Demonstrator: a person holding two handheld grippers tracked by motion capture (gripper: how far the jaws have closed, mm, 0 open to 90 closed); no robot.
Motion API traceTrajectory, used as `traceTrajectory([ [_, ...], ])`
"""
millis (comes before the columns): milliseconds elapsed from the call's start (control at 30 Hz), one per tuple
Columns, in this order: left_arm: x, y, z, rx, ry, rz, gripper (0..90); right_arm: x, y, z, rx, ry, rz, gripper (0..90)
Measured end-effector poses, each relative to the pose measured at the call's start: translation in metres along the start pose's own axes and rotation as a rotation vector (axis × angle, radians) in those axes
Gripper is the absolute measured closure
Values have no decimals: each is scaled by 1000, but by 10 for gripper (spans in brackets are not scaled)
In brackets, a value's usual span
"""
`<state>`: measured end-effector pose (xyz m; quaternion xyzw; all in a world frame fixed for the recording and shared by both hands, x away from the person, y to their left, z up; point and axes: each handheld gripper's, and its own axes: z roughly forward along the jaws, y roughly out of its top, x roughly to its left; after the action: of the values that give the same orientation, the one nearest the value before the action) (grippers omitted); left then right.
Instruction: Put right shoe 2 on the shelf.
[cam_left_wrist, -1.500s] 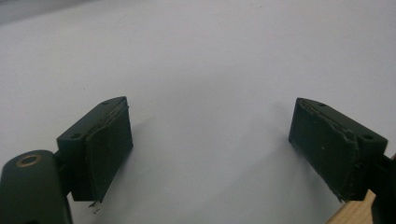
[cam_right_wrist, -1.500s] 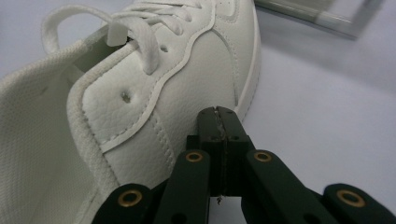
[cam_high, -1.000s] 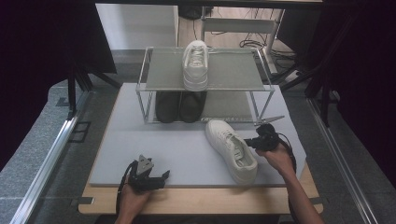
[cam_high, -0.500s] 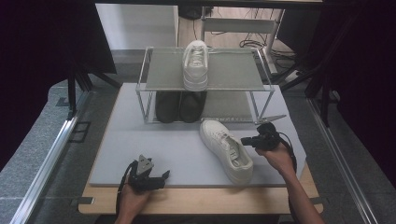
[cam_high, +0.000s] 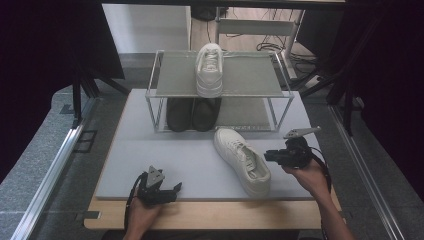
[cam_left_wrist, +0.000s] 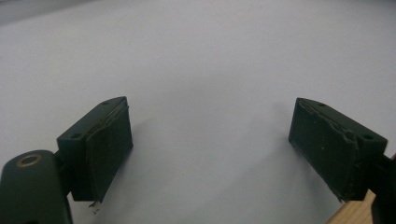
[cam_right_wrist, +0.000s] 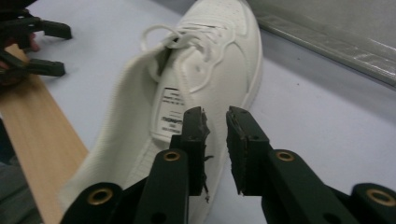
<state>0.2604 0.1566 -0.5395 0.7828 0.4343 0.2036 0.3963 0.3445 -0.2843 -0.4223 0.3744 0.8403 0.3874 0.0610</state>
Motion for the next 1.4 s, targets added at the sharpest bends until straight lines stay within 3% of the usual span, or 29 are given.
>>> traceTrajectory([
  [167, 0, 0, 0, 0, 0, 0, 131, 11, 3, 0, 1, 27, -15, 700],
  [367, 0, 0, 0, 0, 0, 0, 132, 15, 6, 15, 18, 35, -19, 663],
  [867, 0, 0, 0, 0, 0, 0, 132, 9, 11, 38, 66, -19, -19, 614],
  [1133, 0, 0, 0, 0, -1, -1, 132, 13, 14, 37, 77, -63, -9, 777],
  [1400, 0, 0, 0, 0, -1, -1, 132, 5, 17, 28, 49, -23, 99, 816],
])
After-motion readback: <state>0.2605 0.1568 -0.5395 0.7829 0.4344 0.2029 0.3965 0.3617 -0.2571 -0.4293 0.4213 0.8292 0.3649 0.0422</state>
